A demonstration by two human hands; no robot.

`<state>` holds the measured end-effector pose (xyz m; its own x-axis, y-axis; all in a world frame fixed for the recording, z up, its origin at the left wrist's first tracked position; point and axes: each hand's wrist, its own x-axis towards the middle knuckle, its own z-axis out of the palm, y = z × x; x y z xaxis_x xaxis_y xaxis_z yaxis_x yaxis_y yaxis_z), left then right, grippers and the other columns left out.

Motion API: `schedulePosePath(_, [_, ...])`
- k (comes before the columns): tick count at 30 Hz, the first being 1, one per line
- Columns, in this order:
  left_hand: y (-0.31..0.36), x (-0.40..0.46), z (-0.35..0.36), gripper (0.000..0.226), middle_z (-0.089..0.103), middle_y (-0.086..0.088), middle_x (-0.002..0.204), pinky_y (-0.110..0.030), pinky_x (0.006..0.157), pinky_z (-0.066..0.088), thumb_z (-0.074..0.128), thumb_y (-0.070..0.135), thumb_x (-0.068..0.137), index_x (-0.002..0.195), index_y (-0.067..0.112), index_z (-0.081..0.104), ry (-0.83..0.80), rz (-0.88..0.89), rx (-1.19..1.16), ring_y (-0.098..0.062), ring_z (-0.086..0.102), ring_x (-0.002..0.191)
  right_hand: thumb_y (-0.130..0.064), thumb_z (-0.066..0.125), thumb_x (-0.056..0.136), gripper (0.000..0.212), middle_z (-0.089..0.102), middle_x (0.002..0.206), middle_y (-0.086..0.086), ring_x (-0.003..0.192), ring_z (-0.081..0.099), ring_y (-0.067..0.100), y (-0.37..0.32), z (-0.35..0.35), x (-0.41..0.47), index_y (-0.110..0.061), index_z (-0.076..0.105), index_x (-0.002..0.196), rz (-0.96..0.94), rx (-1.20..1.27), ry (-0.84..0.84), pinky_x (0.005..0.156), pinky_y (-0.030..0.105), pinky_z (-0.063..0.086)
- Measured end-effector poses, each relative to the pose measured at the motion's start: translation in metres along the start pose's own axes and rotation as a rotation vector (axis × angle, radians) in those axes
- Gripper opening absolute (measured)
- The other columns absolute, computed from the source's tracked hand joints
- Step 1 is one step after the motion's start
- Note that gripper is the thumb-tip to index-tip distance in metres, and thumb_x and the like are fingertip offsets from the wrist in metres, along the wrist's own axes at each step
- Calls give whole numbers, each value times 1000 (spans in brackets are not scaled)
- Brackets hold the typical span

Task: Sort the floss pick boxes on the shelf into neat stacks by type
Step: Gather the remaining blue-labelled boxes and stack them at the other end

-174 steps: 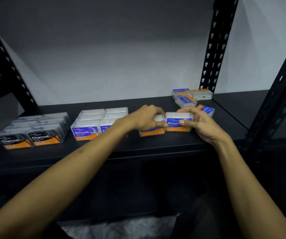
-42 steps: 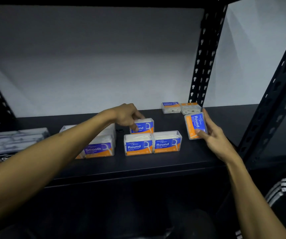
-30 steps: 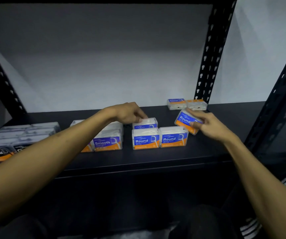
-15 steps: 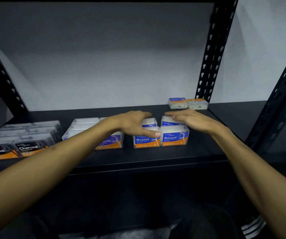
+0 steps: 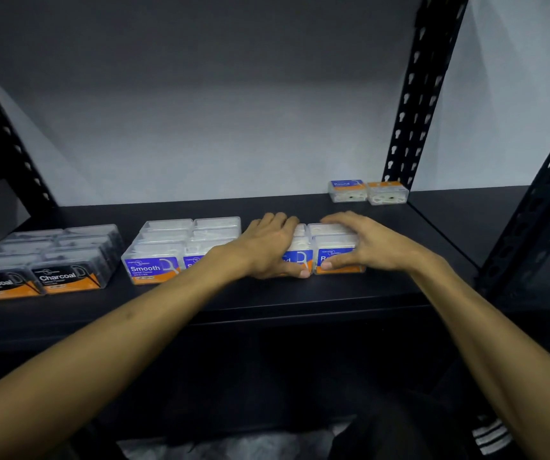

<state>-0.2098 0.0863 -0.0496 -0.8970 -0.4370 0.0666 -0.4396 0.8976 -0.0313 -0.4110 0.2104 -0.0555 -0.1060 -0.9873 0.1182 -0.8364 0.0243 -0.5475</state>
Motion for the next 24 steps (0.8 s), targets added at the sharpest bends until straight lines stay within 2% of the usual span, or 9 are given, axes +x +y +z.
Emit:
schedulePosePath(7, [1, 5, -5, 96, 46, -6, 135, -39, 100, 31, 73, 64, 74, 145, 15, 33, -74, -25, -57, -25, 42, 121, -52, 89, 60, 71, 47, 118, -5, 105, 53, 6, 3, 3, 2, -45, 50, 119, 8, 74, 28, 86, 20, 43])
schedulePosePath(13, [7, 7, -6, 97, 46, -8, 137, -41, 102, 35, 76, 61, 74, 146, 12, 33, -82, -46, -6, -28, 44, 124, -54, 88, 59, 69, 46, 117, -7, 101, 53, 5, 0, 0, 4, -35, 46, 110, 55, 74, 13, 77, 21, 43])
schedulePosePath(20, [8, 5, -5, 93, 45, -6, 136, -43, 106, 31, 75, 60, 75, 144, 14, 34, -63, -67, -60, -26, 40, 126, -50, 91, 57, 61, 57, 104, -6, 92, 57, 10, 2, 4, 6, -29, 53, 100, -16, 126, 84, 76, 29, 49])
schedulePosePath(24, [9, 4, -5, 94, 46, -5, 136, -43, 105, 32, 74, 63, 73, 144, 15, 35, -53, -81, -78, -24, 41, 126, -54, 90, 55, 61, 57, 104, -10, 92, 57, 7, 3, 4, 6, -32, 54, 101, -31, 112, 95, 77, 27, 49])
